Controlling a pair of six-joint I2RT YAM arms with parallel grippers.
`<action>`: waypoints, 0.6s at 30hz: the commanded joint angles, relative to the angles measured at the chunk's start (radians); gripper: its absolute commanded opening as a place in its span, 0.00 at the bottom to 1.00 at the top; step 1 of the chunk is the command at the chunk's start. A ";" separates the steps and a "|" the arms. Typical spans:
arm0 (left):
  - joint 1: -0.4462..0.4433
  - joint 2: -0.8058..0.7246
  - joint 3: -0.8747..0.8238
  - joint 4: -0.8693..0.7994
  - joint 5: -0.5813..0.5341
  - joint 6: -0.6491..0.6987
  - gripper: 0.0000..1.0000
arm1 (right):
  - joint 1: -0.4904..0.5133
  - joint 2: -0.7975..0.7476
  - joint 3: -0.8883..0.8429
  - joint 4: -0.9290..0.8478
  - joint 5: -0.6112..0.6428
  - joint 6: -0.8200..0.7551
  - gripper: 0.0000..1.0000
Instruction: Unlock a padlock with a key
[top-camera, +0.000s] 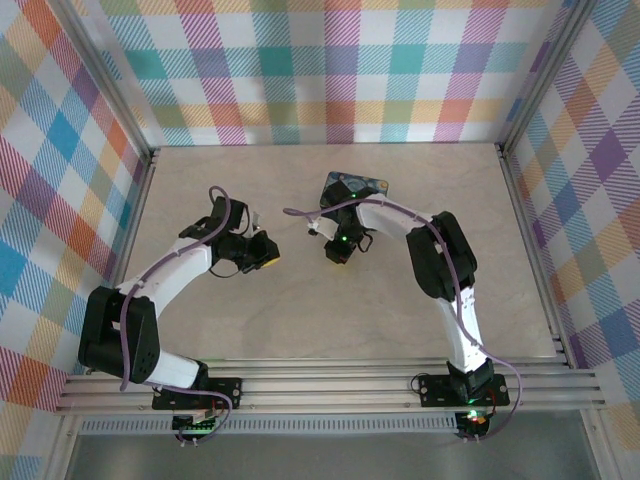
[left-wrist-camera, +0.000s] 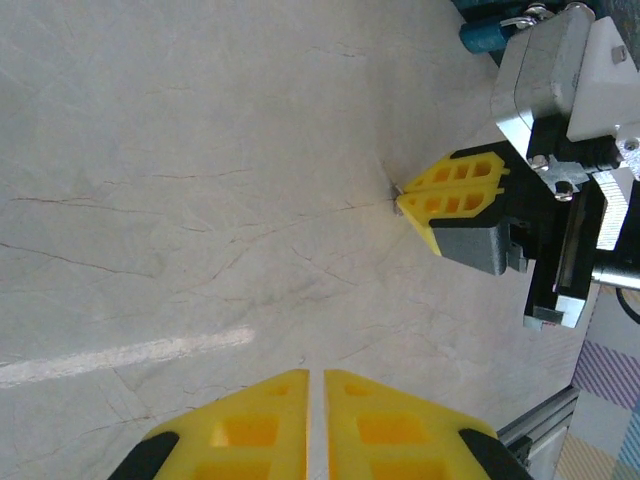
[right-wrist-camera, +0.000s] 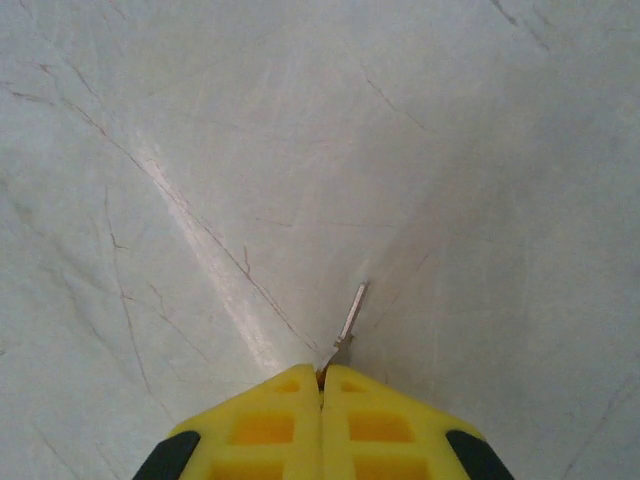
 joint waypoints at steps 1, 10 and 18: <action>0.011 -0.027 -0.010 0.016 -0.002 -0.007 0.12 | -0.005 -0.025 -0.016 0.001 -0.060 0.067 0.00; 0.017 -0.039 -0.027 0.034 0.029 0.000 0.11 | -0.056 -0.123 -0.116 0.180 -0.226 0.290 0.00; 0.032 -0.081 -0.026 0.094 0.059 -0.001 0.12 | -0.078 -0.223 -0.268 0.480 -0.346 0.598 0.00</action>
